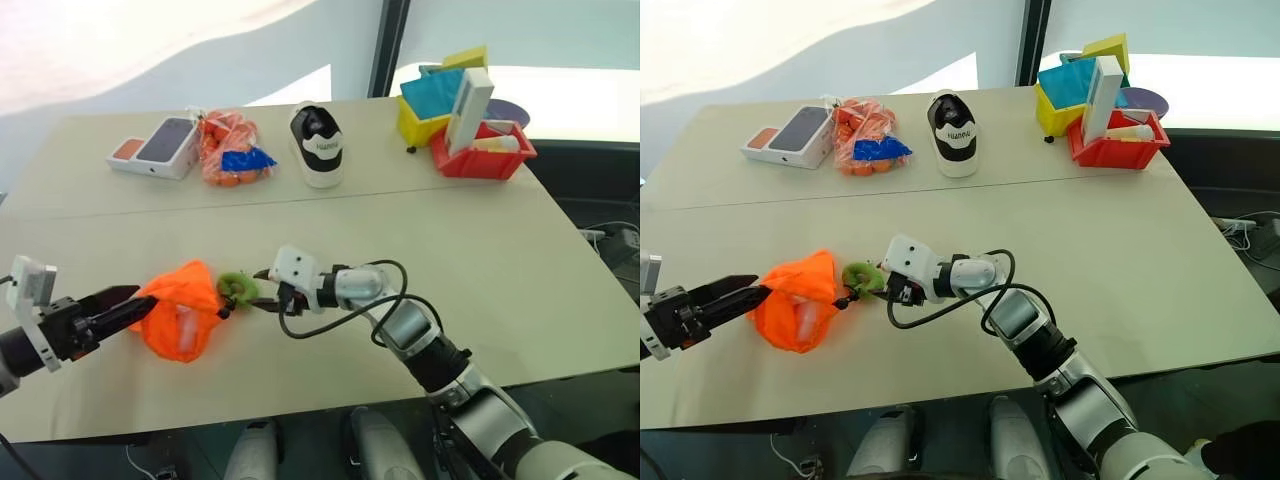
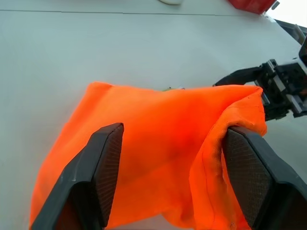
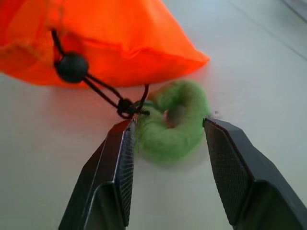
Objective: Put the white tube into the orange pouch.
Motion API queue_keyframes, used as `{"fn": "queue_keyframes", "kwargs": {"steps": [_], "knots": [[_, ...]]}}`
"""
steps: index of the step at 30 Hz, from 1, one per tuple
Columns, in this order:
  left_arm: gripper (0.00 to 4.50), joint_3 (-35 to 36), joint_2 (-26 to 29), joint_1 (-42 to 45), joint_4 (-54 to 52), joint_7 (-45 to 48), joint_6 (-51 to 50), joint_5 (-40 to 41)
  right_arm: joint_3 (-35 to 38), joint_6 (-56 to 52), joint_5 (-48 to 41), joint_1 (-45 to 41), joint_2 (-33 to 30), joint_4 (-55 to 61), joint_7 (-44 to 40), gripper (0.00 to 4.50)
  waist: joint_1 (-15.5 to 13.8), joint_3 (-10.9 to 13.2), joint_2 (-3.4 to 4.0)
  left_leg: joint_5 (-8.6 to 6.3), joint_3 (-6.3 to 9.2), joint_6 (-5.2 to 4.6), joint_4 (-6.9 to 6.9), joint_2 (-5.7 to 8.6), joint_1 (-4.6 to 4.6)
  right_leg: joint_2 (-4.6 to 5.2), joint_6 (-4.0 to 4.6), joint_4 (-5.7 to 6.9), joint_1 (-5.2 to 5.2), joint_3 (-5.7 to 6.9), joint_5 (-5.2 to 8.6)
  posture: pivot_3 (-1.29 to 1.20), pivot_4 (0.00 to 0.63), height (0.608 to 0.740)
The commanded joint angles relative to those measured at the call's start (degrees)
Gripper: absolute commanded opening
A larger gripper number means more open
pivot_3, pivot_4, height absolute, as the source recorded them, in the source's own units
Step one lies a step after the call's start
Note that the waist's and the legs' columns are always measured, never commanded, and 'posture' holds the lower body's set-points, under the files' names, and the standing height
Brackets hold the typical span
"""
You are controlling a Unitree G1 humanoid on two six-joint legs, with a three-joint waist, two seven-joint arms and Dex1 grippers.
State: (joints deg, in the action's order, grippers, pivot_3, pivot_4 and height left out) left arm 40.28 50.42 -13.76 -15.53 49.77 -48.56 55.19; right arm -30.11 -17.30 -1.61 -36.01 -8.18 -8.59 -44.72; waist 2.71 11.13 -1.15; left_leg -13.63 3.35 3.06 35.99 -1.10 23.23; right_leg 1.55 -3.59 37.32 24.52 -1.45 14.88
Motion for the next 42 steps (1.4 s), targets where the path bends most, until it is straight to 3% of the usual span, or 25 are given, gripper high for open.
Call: {"fn": "queue_keyframes", "kwargs": {"steps": [1,9,12,14,15,24,32,36,42], "knots": [[3.37,3.8,0.1,1.3,0.7,-0.1,-0.8,2.5,-1.4,4.0,2.1,-1.0,2.1,-2.2,0.1,2.42,-0.1,0.0,0.00,0.00,0.01,0.00,0.00,0.00,0.00,0.00,0.00,0.01,0.00,0.01,0.00,0.00,0.150,0.740],[3.37,4.2,-0.2,-0.7,-1.4,0.4,-1.4,2.6,-1.8,7.6,5.1,-1.0,5.5,-8.7,1.0,2.42,-0.1,0.0,-0.01,0.01,0.01,0.02,0.03,0.00,0.00,0.01,0.00,0.02,-0.01,0.00,0.00,0.00,0.150,0.740],[3.44,4.1,-0.4,-1.7,-2.9,0.3,-1.7,3.0,-0.4,7.6,5.4,-0.6,5.5,-9.1,2.1,1.60,-0.1,0.0,-0.01,0.03,0.01,0.05,0.03,0.00,0.00,0.03,0.02,0.02,-0.02,-0.01,0.01,0.00,0.150,0.740],[3.44,3.7,-0.7,-1.7,-4.0,-0.1,-2.1,3.4,0.9,7.4,5.4,0.0,4.6,-7.6,2.7,0.41,-0.2,0.0,-0.02,0.04,0.03,0.08,0.03,0.01,0.00,0.03,0.04,0.02,-0.03,0.00,0.01,0.00,0.150,0.740],[3.44,3.4,-0.9,-1.6,-4.5,-0.4,-2.3,3.7,1.4,7.3,5.6,0.4,4.0,-6.7,2.9,0.04,-0.2,0.0,-0.02,0.05,0.03,0.08,0.04,0.01,-0.01,0.04,0.04,0.02,-0.04,0.00,0.01,0.00,0.150,0.740],[3.44,-2.6,-1.3,0.6,-12.1,-2.4,-3.5,5.8,9.3,-0.9,1.9,9.9,-7.7,11.2,1.2,0.04,-0.6,0.0,-0.05,0.06,0.01,0.10,0.13,0.11,0.01,0.14,0.07,-0.01,-0.12,-0.02,0.04,0.00,0.150,0.740],[3.44,-10.2,2.8,5.8,-15.1,-0.5,-3.4,4.4,20.0,-10.7,-4.9,16.7,-16.2,23.9,0.9,0.04,-0.3,0.0,-0.04,0.06,0.02,0.10,0.17,0.09,-0.06,0.01,0.09,0.13,-0.12,-0.04,0.05,0.00,0.150,0.740],[4.47,-11.1,5.3,10.4,-13.0,1.8,-3.7,5.3,22.1,-11.9,-6.3,18.2,-18.7,26.1,0.8,0.00,-0.3,0.0,-0.03,0.06,0.02,0.09,0.16,0.08,-0.08,-0.04,0.08,0.17,-0.12,-0.04,0.05,0.00,0.150,0.740],[4.47,-20.6,4.2,21.5,-6.1,2.9,3.8,-4.4,22.2,-12.1,-8.5,17.2,-18.7,27.7,0.9,0.00,-0.4,0.0,-0.02,0.07,0.00,0.09,0.19,0.10,-0.08,-0.04,0.02,0.17,-0.15,-0.05,0.01,0.00,0.150,0.740]]}}
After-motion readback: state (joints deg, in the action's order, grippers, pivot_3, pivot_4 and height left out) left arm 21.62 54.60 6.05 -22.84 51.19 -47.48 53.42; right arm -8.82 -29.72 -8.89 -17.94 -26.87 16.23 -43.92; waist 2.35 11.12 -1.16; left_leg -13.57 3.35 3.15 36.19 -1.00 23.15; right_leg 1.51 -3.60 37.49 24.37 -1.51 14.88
